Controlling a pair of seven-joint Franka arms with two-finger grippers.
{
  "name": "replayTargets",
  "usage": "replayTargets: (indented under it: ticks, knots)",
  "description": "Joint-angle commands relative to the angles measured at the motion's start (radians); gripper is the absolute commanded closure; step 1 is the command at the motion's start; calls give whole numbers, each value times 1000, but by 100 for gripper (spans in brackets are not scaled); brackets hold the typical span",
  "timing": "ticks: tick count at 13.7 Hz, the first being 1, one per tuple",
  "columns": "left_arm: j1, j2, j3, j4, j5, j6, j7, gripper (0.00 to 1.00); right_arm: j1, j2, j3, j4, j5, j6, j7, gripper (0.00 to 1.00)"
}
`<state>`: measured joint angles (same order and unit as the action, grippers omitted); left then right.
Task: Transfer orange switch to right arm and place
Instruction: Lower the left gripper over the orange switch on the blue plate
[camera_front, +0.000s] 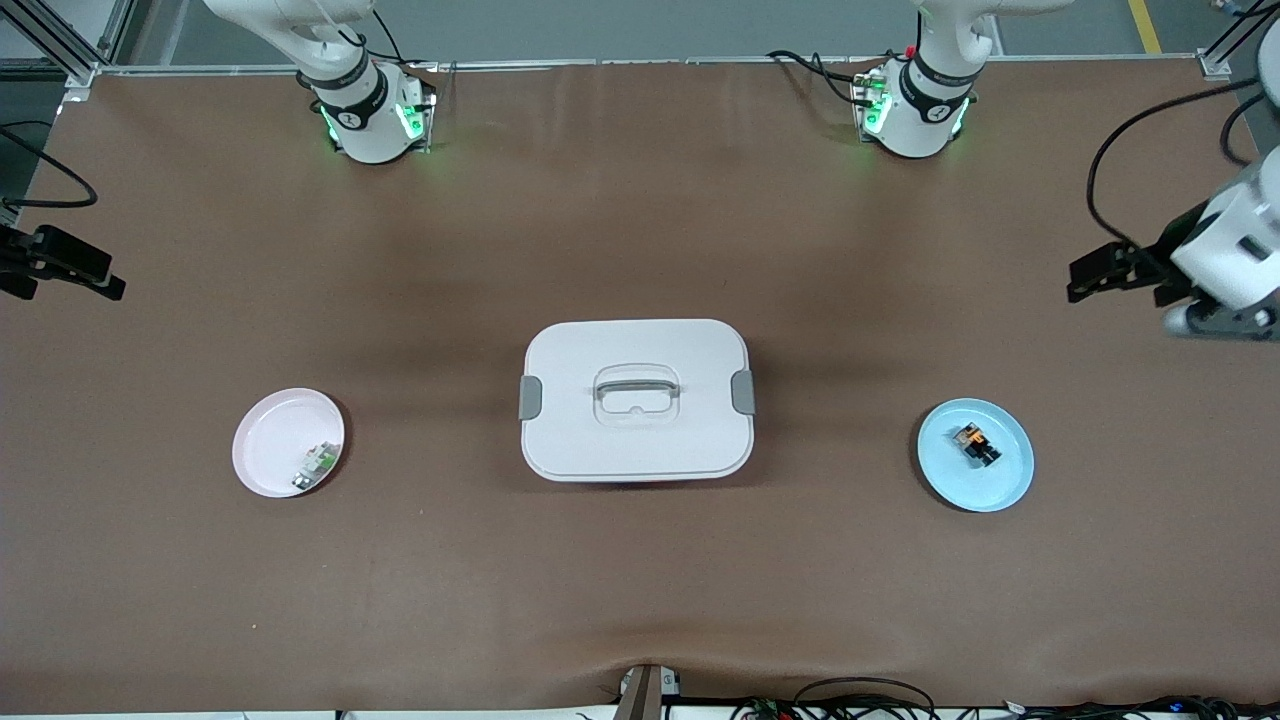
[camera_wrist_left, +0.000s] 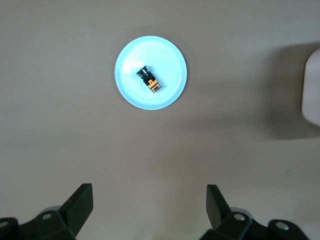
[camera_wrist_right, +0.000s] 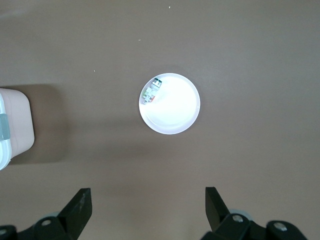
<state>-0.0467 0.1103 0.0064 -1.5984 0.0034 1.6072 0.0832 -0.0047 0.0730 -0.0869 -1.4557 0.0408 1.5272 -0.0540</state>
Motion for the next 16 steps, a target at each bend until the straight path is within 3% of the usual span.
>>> replayTargets:
  ticks: [1,7,10,16]
  knots:
    - [-7,83,4,21,-2,37,114,0,0,-15,1,-5,-13,-1,-1,0]
    - [8,225,6,17,0,176,413,0,2,-15,1,-5,-13,-1,0,0]
    - [7,291,6,8,84,262,553,0,2,-15,1,-5,-13,-1,2,0]
    - [13,345,4,-121,89,517,607,0,2,-15,1,-5,-12,1,2,0]
